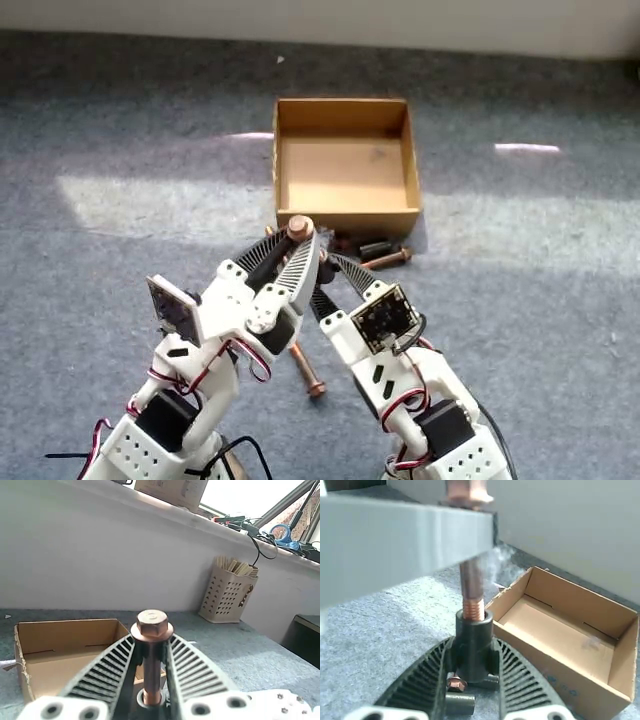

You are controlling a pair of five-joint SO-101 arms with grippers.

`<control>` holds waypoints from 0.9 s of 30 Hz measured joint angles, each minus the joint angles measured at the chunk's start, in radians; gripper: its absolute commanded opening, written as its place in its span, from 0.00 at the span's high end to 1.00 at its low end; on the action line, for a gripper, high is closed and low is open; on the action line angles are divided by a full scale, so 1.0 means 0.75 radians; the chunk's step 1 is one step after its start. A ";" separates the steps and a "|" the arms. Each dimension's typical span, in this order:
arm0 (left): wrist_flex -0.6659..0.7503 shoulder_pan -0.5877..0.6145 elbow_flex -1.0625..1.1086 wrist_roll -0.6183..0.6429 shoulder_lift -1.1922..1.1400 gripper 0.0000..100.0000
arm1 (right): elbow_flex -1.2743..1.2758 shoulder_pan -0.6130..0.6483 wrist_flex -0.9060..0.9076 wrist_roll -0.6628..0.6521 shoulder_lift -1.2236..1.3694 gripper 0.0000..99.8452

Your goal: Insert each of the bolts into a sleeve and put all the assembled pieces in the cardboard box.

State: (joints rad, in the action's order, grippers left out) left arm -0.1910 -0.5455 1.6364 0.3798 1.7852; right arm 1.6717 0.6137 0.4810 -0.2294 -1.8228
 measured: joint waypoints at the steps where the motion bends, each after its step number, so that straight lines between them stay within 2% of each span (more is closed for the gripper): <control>1: -0.002 0.000 0.000 -0.016 0.000 0.99 | 0.000 0.000 0.000 0.000 0.000 0.99; 13: -0.047 -0.012 -0.002 -0.049 0.000 0.99 | 0.000 -0.002 -0.002 -0.002 0.000 0.99; 20: -0.155 -0.023 -0.072 -0.194 0.002 0.99 | 0.000 -0.002 -0.164 -0.002 0.000 0.99; 27: -0.174 -0.027 -0.072 -0.219 0.000 0.97 | 0.000 0.000 -0.229 -0.004 0.000 0.99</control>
State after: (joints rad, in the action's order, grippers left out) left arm -0.3214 -0.5654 1.5827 0.2156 1.7852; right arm 1.6717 0.6137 0.3092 -0.2325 -1.8228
